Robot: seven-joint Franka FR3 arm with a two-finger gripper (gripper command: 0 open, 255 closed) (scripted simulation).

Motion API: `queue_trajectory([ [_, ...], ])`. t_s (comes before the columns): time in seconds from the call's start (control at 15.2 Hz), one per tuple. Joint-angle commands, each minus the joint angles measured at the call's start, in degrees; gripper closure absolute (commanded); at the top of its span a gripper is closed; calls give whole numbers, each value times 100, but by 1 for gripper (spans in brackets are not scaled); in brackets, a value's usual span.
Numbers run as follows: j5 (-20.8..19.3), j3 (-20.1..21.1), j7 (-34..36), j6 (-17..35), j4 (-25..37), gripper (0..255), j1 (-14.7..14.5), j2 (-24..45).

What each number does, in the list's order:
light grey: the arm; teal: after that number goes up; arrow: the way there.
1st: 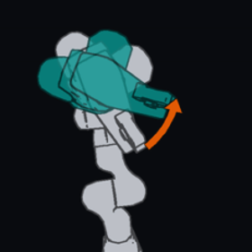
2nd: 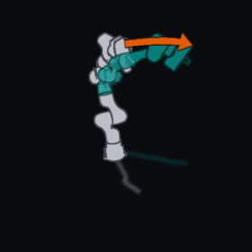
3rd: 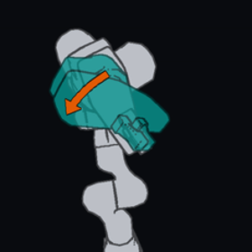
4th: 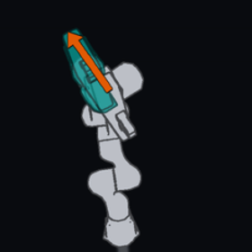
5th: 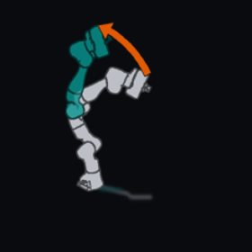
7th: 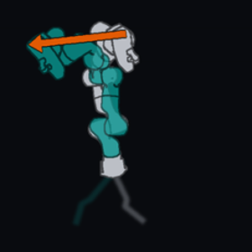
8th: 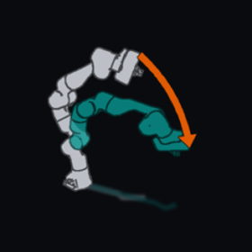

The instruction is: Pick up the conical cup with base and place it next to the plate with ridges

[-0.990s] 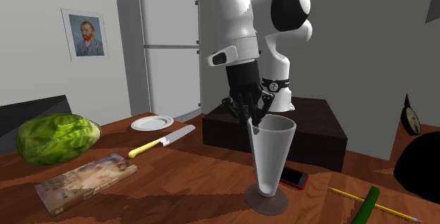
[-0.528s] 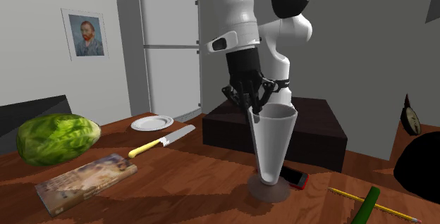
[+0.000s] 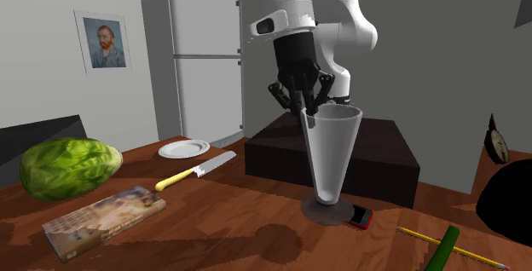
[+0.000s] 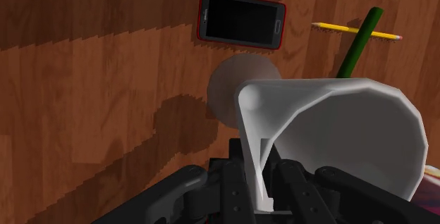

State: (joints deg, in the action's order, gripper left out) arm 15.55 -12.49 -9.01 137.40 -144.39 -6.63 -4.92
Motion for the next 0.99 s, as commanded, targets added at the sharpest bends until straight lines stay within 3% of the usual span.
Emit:
queue_trajectory([
  [0.0,-87,6,92,-161,48,255,12,-126],
  [0.92,-491,59,537,-1280,496,255,102,-859],
])
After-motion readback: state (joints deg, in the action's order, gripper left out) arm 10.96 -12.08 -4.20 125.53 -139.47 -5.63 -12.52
